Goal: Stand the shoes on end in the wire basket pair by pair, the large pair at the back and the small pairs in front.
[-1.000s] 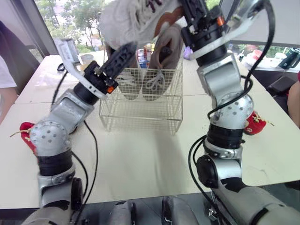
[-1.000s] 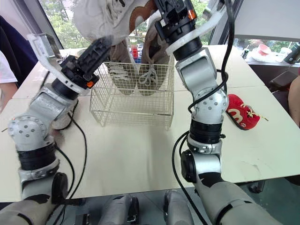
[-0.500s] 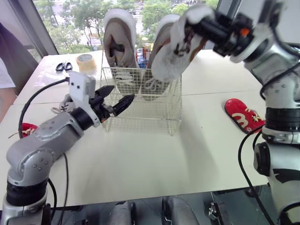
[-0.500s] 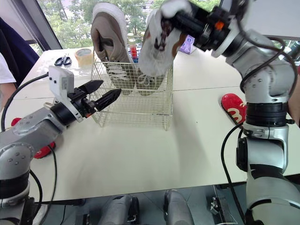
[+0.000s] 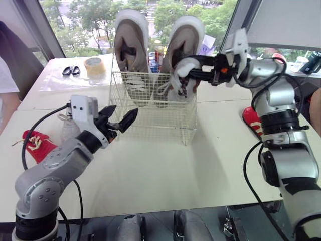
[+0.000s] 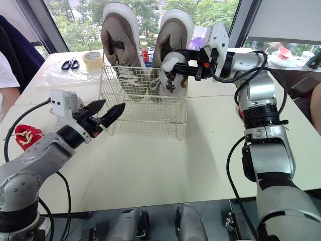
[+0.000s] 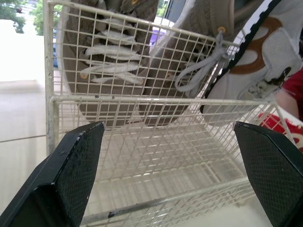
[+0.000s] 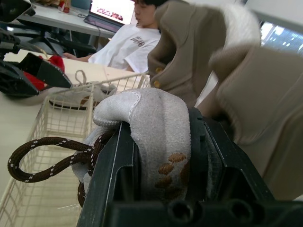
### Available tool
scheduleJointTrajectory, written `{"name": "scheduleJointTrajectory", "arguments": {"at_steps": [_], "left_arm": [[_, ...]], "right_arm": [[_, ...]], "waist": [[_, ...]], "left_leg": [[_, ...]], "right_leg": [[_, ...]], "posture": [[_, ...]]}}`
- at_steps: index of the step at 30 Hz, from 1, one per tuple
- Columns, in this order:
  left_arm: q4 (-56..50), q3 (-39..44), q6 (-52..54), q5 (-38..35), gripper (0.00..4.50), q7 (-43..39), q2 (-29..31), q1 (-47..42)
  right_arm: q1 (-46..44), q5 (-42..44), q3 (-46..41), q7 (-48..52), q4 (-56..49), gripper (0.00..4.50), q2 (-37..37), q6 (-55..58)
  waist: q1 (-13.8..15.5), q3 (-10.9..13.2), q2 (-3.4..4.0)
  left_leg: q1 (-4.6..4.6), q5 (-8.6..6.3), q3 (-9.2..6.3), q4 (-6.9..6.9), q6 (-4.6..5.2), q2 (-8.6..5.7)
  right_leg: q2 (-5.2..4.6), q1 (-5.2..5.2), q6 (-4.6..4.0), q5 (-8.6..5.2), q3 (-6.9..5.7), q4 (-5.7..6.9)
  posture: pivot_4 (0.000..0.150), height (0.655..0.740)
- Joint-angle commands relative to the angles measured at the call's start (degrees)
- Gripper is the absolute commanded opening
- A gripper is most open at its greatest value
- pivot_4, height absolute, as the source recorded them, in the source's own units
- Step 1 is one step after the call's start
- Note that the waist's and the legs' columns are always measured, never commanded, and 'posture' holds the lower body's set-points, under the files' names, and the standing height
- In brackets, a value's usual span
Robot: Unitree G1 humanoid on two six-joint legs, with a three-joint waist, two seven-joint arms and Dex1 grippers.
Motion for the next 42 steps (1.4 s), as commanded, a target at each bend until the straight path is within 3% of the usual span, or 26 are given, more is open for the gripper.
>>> {"name": "scheduleJointTrajectory", "arguments": {"at_steps": [1,3,7,8,15,20,25,29,32,36,42], "left_arm": [[-1.7,1.7,0.3,-0.8,4.49,0.4,1.5,0.2],[-1.0,2.0,1.2,-0.1,4.50,2.5,2.2,0.1],[-0.4,3.8,1.6,-3.1,4.50,5.0,2.3,-0.3],[0.0,4.2,1.6,-2.7,4.50,5.2,2.7,-0.4],[2.9,4.9,2.7,-0.8,4.50,4.2,6.0,-0.5],[6.6,11.9,0.6,-6.0,4.50,-2.4,7.7,0.0],[11.8,17.0,2.3,-6.2,4.50,-4.2,14.4,-2.6],[28.2,9.2,10.9,2.9,4.50,-9.0,30.9,-13.0],[41.3,0.8,17.2,7.3,4.50,-14.8,35.6,-23.9],[61.1,-15.5,15.8,24.0,4.50,-25.7,37.3,-39.3],[86.3,-29.3,3.9,43.7,4.50,-40.5,30.3,-55.5]], "right_arm": [[-1.3,-1.3,-1.3,0.8,2.4,1.78,0.8,-2.8],[-1.3,-1.9,-1.8,1.1,3.7,2.39,1.0,-3.5],[-1.0,-2.2,-2.6,1.5,3.7,4.33,0.7,-3.7],[-0.7,-2.3,-2.9,1.5,2.7,4.44,0.2,-3.7],[2.1,-0.6,-4.4,2.2,-7.2,4.44,-3.7,1.5],[5.6,8.6,-9.1,-0.9,-26.5,4.44,-9.3,19.6],[5.7,15.6,-13.3,-4.5,-34.3,4.44,-12.2,30.6],[8.3,19.7,-7.0,-0.4,-45.9,4.44,-17.0,41.1],[10.7,20.9,-3.0,3.0,-51.0,4.44,-18.5,42.9],[13.9,16.9,1.5,3.6,-53.1,4.44,-18.0,39.2],[17.5,15.8,1.0,-1.4,-55.5,4.44,-15.4,38.2]], "waist": [[0.0,0.0,0.00],[0.0,0.0,0.00],[0.0,0.0,0.01],[0.0,0.0,0.00],[0.0,0.0,0.01],[0.1,0.0,0.03],[0.0,0.0,0.01],[0.1,0.0,-0.01],[0.0,0.0,0.06],[0.2,0.0,-0.01],[0.5,0.0,-0.17]], "left_leg": [[0.00,0.00,0.00,0.00,0.00,0.00],[0.00,0.00,0.00,0.00,0.00,0.00],[0.00,0.03,0.00,0.00,-0.06,0.01],[0.00,0.06,0.00,0.00,-0.10,0.00],[0.01,0.14,-0.01,0.00,-0.26,-0.01],[0.00,0.14,-0.03,-0.02,-0.27,0.02],[0.04,-0.01,-0.03,-0.02,-0.03,0.03],[0.04,0.00,-0.04,-0.02,-0.03,0.04],[0.06,-0.01,-0.02,-0.07,-0.02,0.03],[0.04,-0.02,0.04,-0.04,-0.01,-0.06],[-0.15,0.01,0.32,-0.02,-0.05,-0.16]], "right_leg": [[0.00,0.00,0.00,0.00,0.00,0.00],[0.00,0.00,0.00,0.00,0.00,0.00],[-0.01,0.00,0.00,0.00,0.00,0.00],[-0.02,0.00,0.00,0.00,0.00,0.00],[-0.03,0.01,0.00,0.00,-0.01,0.02],[-0.03,-0.03,-0.01,0.00,-0.04,0.05],[-0.03,-0.01,-0.02,0.00,-0.06,0.05],[0.04,-0.04,-0.13,-0.05,-0.07,0.06],[0.05,-0.04,-0.15,-0.08,-0.11,0.04],[0.02,-0.03,-0.05,-0.04,-0.10,0.02],[0.04,-0.24,-0.04,-0.03,-0.11,0.06]], "posture": [[0.150,0.7400],[0.150,0.7400],[0.150,0.7400],[0.150,0.7400],[0.150,0.7400],[0.150,0.7400],[0.150,0.7400],[0.150,0.7400],[0.150,0.7400],[0.150,0.7400],[0.150,0.7400]]}}
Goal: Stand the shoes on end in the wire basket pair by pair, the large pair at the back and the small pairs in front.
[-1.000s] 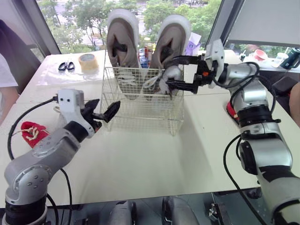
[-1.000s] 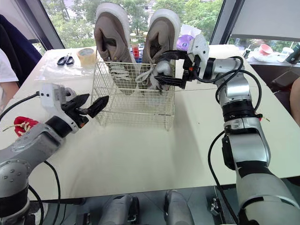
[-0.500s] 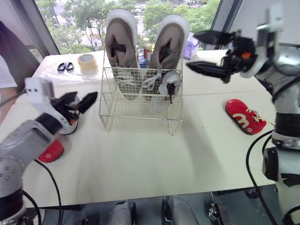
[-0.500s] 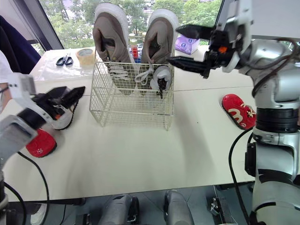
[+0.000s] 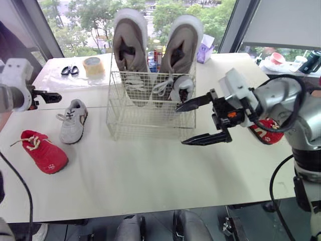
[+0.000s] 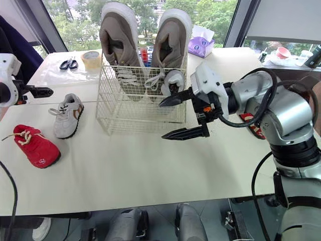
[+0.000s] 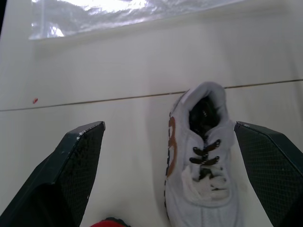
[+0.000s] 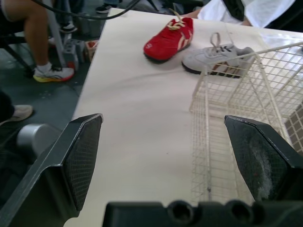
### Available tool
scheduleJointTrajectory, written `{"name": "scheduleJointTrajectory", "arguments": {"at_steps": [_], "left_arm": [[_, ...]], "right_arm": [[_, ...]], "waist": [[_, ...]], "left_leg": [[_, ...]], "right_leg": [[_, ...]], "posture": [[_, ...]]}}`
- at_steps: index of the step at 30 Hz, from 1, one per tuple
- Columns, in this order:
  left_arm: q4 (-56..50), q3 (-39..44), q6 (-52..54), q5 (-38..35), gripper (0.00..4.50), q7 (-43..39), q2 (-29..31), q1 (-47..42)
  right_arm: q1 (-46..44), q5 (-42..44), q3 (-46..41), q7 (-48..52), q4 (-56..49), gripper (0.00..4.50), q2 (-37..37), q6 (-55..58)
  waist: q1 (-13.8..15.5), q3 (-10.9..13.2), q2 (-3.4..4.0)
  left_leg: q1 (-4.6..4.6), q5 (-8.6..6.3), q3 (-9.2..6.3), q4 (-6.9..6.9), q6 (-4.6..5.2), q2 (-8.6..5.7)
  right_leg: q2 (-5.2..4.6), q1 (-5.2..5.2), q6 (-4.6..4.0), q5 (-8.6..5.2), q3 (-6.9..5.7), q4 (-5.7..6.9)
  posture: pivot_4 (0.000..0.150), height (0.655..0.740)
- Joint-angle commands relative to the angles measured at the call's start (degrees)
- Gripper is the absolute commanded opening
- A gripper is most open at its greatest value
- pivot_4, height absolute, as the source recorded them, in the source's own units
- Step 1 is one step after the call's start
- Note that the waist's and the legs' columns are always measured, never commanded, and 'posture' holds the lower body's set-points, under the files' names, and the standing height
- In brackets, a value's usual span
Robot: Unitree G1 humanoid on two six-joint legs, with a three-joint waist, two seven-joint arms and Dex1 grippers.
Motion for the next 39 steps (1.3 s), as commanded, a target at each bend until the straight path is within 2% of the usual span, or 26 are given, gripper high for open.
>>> {"name": "scheduleJointTrajectory", "arguments": {"at_steps": [1,5,10,12,14,15,20,25,32,33,35,37,39], "left_arm": [[12.2,-4.1,-8.7,11.0,4.50,-7.2,-3.0,-6.9],[24.7,-4.8,-17.1,18.0,4.50,-10.2,-8.6,-9.9],[34.6,-0.6,-23.0,21.3,4.50,-7.5,-14.6,-8.4],[36.4,1.2,-24.6,22.2,3.93,-6.5,-16.2,-7.3],[37.4,3.3,-25.5,22.8,3.13,-5.0,-17.2,-6.9],[37.6,4.1,-25.8,23.3,2.52,-4.6,-17.5,-6.8],[37.9,6.1,-26.2,25.9,0.05,-4.3,-18.0,-7.1],[37.5,9.4,-25.3,26.5,0.05,-3.0,-17.0,-9.1],[34.3,24.0,-21.9,17.6,0.05,4.1,-13.9,-20.0],[31.4,26.1,-21.4,15.9,0.05,4.3,-13.4,-21.2],[18.4,28.4,-22.2,13.8,0.05,4.2,-13.3,-18.8],[-4.3,33.2,-19.6,9.7,0.05,7.8,-16.2,-10.8],[-28.2,38.3,-18.0,2.5,0.05,9.7,-21.7,-1.8]], "right_arm": [[0.8,0.5,-1.9,-2.9,-3.4,4.44,0.7,-0.1],[1.8,1.5,-3.1,-5.8,-5.0,4.44,1.3,1.4],[1.4,1.4,-3.3,-8.9,-5.4,4.44,1.9,2.2],[1.1,1.4,-3.4,-9.8,-5.5,4.50,2.0,2.5],[1.0,1.4,-3.6,-10.6,-5.6,4.50,1.8,2.7],[1.0,1.4,-3.8,-10.9,-5.7,4.50,1.7,2.8],[1.4,1.4,-4.3,-11.9,-5.8,4.50,1.3,2.9],[1.7,0.5,-4.4,-12.2,-4.9,4.50,1.4,2.1],[2.1,-1.0,-4.9,-12.6,-3.1,4.50,1.1,0.1],[2.1,0.5,-6.1,-13.5,-2.9,4.50,2.0,1.0],[1.9,3.1,-8.1,-14.9,-3.0,4.50,3.0,2.8],[1.7,5.0,-9.8,-16.3,-2.8,4.50,3.4,4.7],[1.5,6.4,-11.2,-17.7,-2.2,4.50,3.4,6.7]], "waist": [[0.5,0.0,-0.01],[0.8,0.0,-0.02],[0.9,0.0,-0.17],[0.9,0.0,-0.17],[0.9,0.0,-0.17],[0.9,0.0,-0.19],[0.9,0.0,-0.21],[0.7,0.0,-0.21],[0.9,0.0,-0.57],[0.8,0.0,-0.57],[0.8,0.0,-0.57],[0.8,0.0,-0.55],[0.7,0.0,-0.55]], "left_leg": [[-0.01,0.01,0.03,0.00,-0.02,0.01],[-0.06,0.01,0.17,0.01,-0.02,0.01],[-0.09,-0.04,0.16,0.06,0.08,0.05],[-0.08,-0.05,0.16,0.06,0.09,0.11],[-0.08,-0.05,0.17,0.07,0.09,0.12],[-0.07,-0.06,0.15,0.08,0.11,0.12],[-0.04,-0.06,0.14,0.12,0.12,0.12],[0.01,-0.06,0.13,0.12,0.12,0.14],[-0.27,-0.05,0.01,0.19,0.11,0.17],[-0.48,-0.04,0.01,0.24,0.10,0.16],[-0.59,0.07,0.03,0.29,-0.09,0.14],[-0.72,0.11,0.01,0.38,-0.17,0.14],[-0.68,0.11,-0.12,0.38,-0.17,0.13]], "right_leg": [[0.00,-0.03,0.00,0.00,0.00,0.00],[-0.04,-0.13,0.02,0.01,0.05,-0.01],[-0.06,-0.14,0.03,0.02,0.05,0.00],[-0.10,-0.13,0.04,0.02,0.06,0.02],[-0.11,-0.13,0.04,0.02,0.06,0.04],[-0.12,-0.13,0.04,0.02,0.05,0.06],[-0.11,-0.11,0.04,0.03,0.05,0.17],[-0.10,-0.12,0.04,0.03,0.05,0.29],[-0.10,-0.33,0.05,0.03,0.01,0.29],[-0.11,-0.50,0.08,0.06,0.00,0.30],[-0.15,-0.59,0.14,0.09,0.01,0.42],[-0.17,-0.65,0.15,0.09,0.01,0.43],[-0.27,-0.64,0.17,0.10,0.08,0.44]], "posture": [[0.150,0.7400],[0.150,0.7400],[0.150,0.7400],[0.150,0.7400],[0.150,0.7400],[0.150,0.7400],[0.150,0.7400],[0.150,0.7400],[0.150,0.7400],[0.150,0.7400],[0.150,0.7400],[0.150,0.7400],[0.150,0.7400]]}}
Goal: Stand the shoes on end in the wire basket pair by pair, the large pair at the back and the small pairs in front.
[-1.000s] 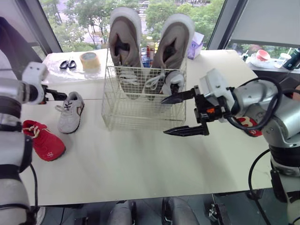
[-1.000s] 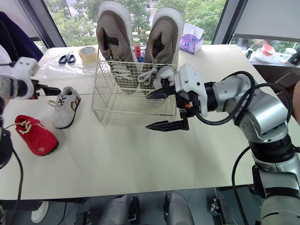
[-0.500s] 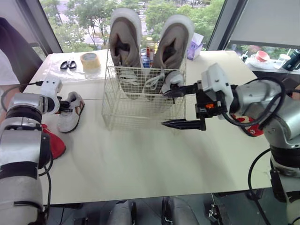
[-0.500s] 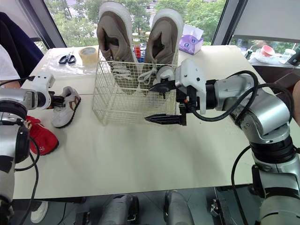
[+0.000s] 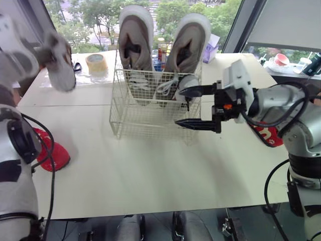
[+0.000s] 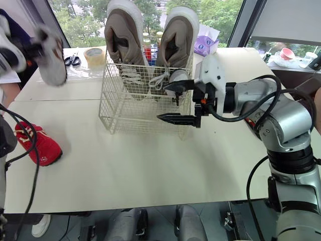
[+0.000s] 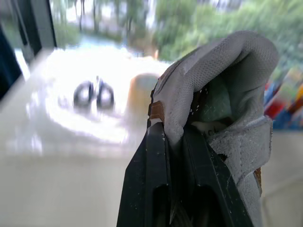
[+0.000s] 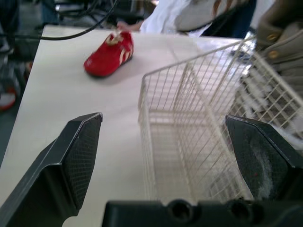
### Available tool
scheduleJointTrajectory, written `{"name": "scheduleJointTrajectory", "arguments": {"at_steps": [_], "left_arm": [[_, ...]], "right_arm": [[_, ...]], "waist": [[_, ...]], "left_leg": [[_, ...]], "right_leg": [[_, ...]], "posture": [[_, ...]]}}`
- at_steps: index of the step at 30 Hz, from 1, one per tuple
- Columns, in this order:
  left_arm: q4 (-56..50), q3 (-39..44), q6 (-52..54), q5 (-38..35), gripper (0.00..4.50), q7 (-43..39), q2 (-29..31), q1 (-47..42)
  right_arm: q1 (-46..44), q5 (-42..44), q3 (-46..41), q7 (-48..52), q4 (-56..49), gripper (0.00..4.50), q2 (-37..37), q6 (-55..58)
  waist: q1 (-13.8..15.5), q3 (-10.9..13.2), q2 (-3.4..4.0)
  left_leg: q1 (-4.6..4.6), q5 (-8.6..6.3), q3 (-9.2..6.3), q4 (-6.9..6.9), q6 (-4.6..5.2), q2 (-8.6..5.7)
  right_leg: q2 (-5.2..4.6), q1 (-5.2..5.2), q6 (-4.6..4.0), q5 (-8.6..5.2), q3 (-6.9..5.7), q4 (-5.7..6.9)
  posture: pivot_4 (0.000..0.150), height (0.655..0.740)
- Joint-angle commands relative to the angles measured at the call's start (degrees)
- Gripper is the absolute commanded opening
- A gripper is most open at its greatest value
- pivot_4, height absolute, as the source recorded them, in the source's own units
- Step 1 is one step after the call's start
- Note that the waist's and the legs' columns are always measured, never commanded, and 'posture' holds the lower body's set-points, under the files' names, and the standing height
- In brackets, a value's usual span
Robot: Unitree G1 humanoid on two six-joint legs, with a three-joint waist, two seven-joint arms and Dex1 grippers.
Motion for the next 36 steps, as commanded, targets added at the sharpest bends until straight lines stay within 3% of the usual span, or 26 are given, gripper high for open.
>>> {"name": "scheduleJointTrajectory", "arguments": {"at_steps": [1,3,6,12,21,29,32,36], "left_arm": [[-37.3,8.6,2.4,-12.8,0.05,4.8,-8.9,10.4],[-48.3,10.8,2.9,-16.7,0.05,8.9,-14.0,14.1],[-58.9,7.6,0.5,-19.2,0.05,12.9,-22.0,18.1],[-64.2,-2.7,-6.1,-16.0,0.05,14.0,-31.0,24.5],[-55.3,-15.0,-25.6,1.5,0.05,15.7,-36.1,31.7],[-49.6,-20.7,-34.3,10.8,0.05,19.9,-41.9,40.3],[-45.7,-23.2,-39.5,16.6,0.05,21.3,-41.8,43.6],[-42.6,-23.3,-43.1,18.4,0.05,21.5,-42.2,45.7]], "right_arm": [[-1.3,3.7,-4.6,-2.6,0.1,4.50,-0.4,3.5],[-1.3,5.0,-5.4,-3.5,0.4,4.50,-0.6,5.3],[-1.8,4.3,-4.3,-4.5,1.1,4.50,-0.9,6.3],[-3.7,2.3,-2.0,-3.1,3.5,4.50,-1.6,5.6],[-3.8,1.7,-2.8,-4.0,3.7,4.50,-2.1,6.2],[-2.1,2.9,-4.6,-7.2,1.3,4.50,-1.0,7.2],[-1.5,4.3,-5.0,-9.4,0.0,4.50,1.6,7.5],[-1.3,5.2,-5.3,-10.6,-0.6,4.50,2.4,8.1]], "waist": [[0.2,0.0,0.00],[0.4,0.0,-0.01],[0.2,0.0,-0.02],[0.2,0.0,0.01],[0.2,0.0,0.01],[0.3,0.0,0.02],[0.3,-0.3,0.29],[0.3,-0.5,0.51]], "left_leg": [[-0.01,0.00,-0.02,0.07,0.00,-0.02],[-0.16,-0.01,-0.19,0.41,0.01,-0.05],[-0.10,-0.04,-0.16,0.60,0.10,-0.14],[0.90,-0.23,-0.21,0.54,0.43,-0.06],[0.85,-0.25,-0.19,0.54,0.46,-0.03],[0.82,-0.29,-0.20,0.55,0.53,-0.03],[0.86,-0.30,-0.20,0.54,0.55,-0.01],[0.88,-0.32,-0.20,0.54,0.58,-0.02]], "right_leg": [[-0.03,0.01,0.01,0.01,0.02,0.04],[-0.14,0.06,0.02,0.01,-0.05,0.20],[-0.18,0.10,0.13,0.11,-0.03,0.28],[0.04,1.03,0.08,0.09,0.02,0.29],[0.13,0.99,0.06,0.09,0.07,0.24],[0.08,1.01,0.07,0.09,0.06,0.13],[0.09,1.05,0.06,0.09,0.06,0.12],[0.08,1.09,0.06,0.09,0.05,0.06]], "posture": [[0.150,0.7400],[0.150,0.7400],[0.150,0.7400],[0.150,0.7400],[0.150,0.7400],[0.150,0.7400],[0.150,0.7400],[0.150,0.7400]]}}
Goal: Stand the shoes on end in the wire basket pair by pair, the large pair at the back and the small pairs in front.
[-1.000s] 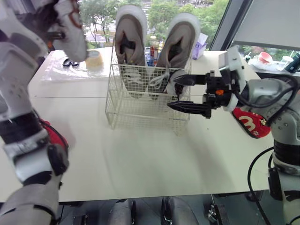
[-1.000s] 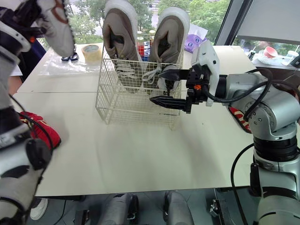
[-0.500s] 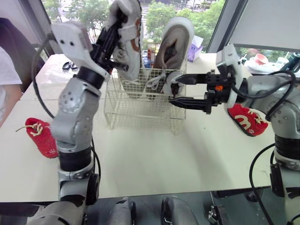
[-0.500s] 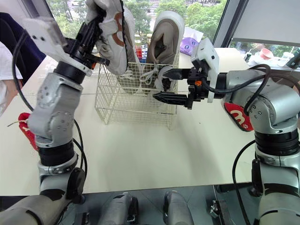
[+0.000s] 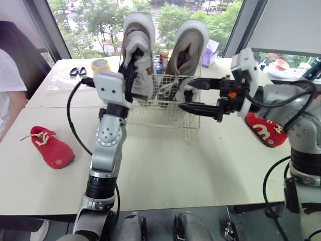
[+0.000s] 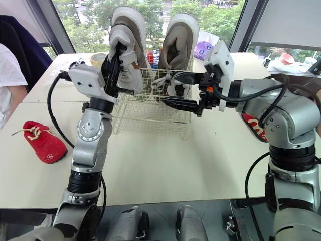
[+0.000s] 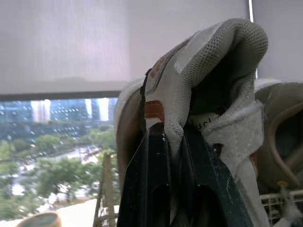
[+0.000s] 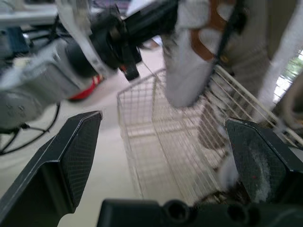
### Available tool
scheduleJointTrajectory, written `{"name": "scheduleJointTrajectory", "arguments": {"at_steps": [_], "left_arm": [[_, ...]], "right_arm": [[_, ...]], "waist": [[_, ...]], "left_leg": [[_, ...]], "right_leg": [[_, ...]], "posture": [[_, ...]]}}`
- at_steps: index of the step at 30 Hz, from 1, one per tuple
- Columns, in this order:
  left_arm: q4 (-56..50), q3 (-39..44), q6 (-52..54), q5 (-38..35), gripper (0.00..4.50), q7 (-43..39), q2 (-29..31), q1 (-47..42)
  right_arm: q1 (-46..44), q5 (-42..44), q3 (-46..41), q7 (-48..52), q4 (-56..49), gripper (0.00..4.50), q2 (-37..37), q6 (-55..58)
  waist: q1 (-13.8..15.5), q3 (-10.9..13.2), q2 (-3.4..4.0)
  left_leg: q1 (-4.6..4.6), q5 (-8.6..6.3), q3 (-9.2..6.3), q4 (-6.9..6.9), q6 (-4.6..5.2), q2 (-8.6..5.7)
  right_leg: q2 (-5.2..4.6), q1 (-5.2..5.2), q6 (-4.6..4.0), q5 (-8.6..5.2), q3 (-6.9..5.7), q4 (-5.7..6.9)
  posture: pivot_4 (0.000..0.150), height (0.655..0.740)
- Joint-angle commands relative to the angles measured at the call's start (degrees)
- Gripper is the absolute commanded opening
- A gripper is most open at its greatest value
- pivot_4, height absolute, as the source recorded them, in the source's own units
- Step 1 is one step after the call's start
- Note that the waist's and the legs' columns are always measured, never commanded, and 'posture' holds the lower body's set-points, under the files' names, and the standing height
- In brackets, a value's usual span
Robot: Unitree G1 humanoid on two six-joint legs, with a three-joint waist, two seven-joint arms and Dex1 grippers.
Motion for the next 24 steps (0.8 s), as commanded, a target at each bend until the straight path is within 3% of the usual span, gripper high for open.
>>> {"name": "scheduleJointTrajectory", "arguments": {"at_steps": [1,6,10,13,17,19,24], "left_arm": [[2.9,-1.4,-2.1,2.3,0.05,-0.1,0.0,2.0],[7.2,-0.5,-4.8,2.9,0.05,0.1,0.2,1.7],[3.5,1.4,0.8,-3.3,0.05,-2.9,-0.2,2.8],[-0.8,2.2,4.3,-7.2,1.10,-5.1,0.0,3.4],[-6.7,4.6,11.2,-12.0,3.19,-5.6,0.5,3.3],[-12.8,5.4,16.9,-14.7,4.28,-7.8,3.8,3.3],[-25.1,9.1,31.0,-20.2,4.42,-12.5,15.9,4.9]], "right_arm": [[-0.3,1.3,-2.0,-0.9,-1.6,4.50,-0.3,-0.1],[-0.1,1.4,-2.1,-1.2,-1.1,4.50,-0.1,-0.5],[0.5,1.1,-2.3,-1.0,-1.4,4.50,-0.8,-0.7],[0.9,0.5,-2.0,-0.9,-1.0,4.50,-0.7,-1.3],[1.7,-0.3,-1.5,-0.9,-1.1,4.50,-0.6,-2.0],[2.3,-0.4,-1.5,-0.9,-1.2,4.50,-0.6,-2.0],[3.3,-0.4,-1.9,-0.8,-0.6,4.50,-0.9,-2.2]], "waist": [[-0.1,0.0,-0.01],[-0.2,0.0,0.00],[-0.2,0.0,0.00],[-0.3,0.0,0.01],[-0.2,0.0,0.00],[-0.2,0.0,0.00],[-0.3,0.0,0.02]], "left_leg": [[-0.05,0.00,0.00,0.00,0.00,0.01],[-0.11,-0.10,0.03,-0.05,0.16,0.03],[-0.10,-0.10,0.03,-0.04,0.16,0.04],[-0.11,-0.10,0.04,-0.05,0.16,0.06],[-0.12,-0.10,0.04,-0.05,0.16,0.07],[-0.13,-0.10,0.04,-0.05,0.16,0.07],[-0.14,-0.11,0.04,-0.08,0.15,0.08]], "right_leg": [[0.01,-0.05,0.00,0.00,0.00,-0.03],[0.01,-0.12,0.01,0.00,-0.02,-0.08],[0.00,-0.10,0.01,0.00,-0.03,-0.11],[0.01,-0.10,0.01,0.00,-0.03,-0.15],[0.03,-0.10,0.01,0.00,-0.04,-0.20],[0.03,-0.09,0.00,0.00,-0.04,-0.23],[0.06,-0.10,0.01,0.00,-0.03,-0.25]], "posture": [[0.150,0.7400],[0.150,0.7400],[0.150,0.7400],[0.150,0.7400],[0.150,0.7400],[0.150,0.7400],[0.150,0.7400]]}}
